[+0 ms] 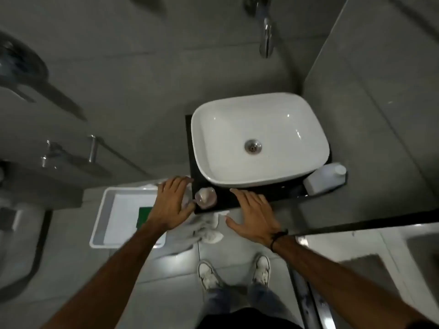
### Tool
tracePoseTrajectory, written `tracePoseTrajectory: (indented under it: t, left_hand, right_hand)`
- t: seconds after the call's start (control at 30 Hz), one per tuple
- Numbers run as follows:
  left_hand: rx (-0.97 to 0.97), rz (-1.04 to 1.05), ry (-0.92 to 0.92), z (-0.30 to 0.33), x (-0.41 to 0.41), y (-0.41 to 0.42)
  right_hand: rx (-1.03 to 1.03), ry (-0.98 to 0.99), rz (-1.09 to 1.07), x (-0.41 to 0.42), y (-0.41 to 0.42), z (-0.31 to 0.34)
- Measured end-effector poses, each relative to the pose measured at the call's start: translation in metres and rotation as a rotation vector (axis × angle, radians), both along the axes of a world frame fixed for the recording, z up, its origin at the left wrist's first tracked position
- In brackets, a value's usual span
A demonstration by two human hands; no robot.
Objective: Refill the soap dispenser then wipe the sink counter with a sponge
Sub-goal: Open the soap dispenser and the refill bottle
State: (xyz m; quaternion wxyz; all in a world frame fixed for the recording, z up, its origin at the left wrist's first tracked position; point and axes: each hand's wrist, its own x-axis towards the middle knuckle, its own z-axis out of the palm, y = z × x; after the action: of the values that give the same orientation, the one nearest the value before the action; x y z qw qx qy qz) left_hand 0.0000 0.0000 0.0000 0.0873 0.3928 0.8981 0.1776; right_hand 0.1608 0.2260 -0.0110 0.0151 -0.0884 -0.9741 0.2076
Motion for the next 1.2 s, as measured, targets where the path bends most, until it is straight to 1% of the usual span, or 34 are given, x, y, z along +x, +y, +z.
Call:
tracePoseTrajectory:
  t: [0.1,0.13,0.2,0.3,0.4,0.53,0.6,0.7,0.73,0.9,1.0,1.1,1.2]
  left_hand:
    - [0.093,-0.005,-0.132,-0.024,0.003,0.010]
    - [0.122,0.008,-0.185,-0.028,0.006,0.015]
    - [0.199,0.050,-0.224,-0.041,0.006,0.020]
    - [0.259,0.084,-0.192,-0.055,0.001,0.025]
    - [0.331,0.149,-0.232,-0.060,0.001,0.029]
    - [0.441,0.266,-0.265,-0.059,0.003,0.035]
    - [0.454,0.334,-0.280,-0.057,0.008,0.041]
    - [0.440,0.448,-0.348,-0.056,0.017,0.052]
    - [0.440,0.457,-0.355,-0.055,0.018,0.053]
    - [0.482,0.357,-0.324,-0.053,0.025,0.045]
    - [0.456,0.470,-0.241,-0.052,0.031,0.039]
    - [0.445,0.559,-0.232,-0.052,0.037,0.034]
    - [0.523,0.496,-0.295,-0.053,0.042,0.031]
  right_hand:
    - [-0.229,-0.197,-0.087,-0.009,-0.022,-0.035]
    - [-0.275,-0.215,-0.122,-0.013,-0.029,-0.043]
    - [-0.327,-0.184,-0.189,-0.025,-0.043,-0.059]
    - [-0.301,-0.080,-0.288,-0.046,-0.058,-0.076]
    - [-0.280,-0.005,-0.395,-0.058,-0.069,-0.085]
    - [-0.271,0.043,-0.477,-0.062,-0.076,-0.091]
    - [-0.271,0.058,-0.505,-0.062,-0.080,-0.093]
    - [-0.285,0.072,-0.524,-0.059,-0.084,-0.097]
    - [-0.285,0.064,-0.529,-0.059,-0.084,-0.098]
    - [-0.286,0.029,-0.502,-0.060,-0.080,-0.100]
    - [-0.276,0.019,-0.500,-0.058,-0.079,-0.099]
    - [-0.241,0.023,-0.490,-0.058,-0.080,-0.099]
    - [-0.234,0.015,-0.476,-0.057,-0.079,-0.101]
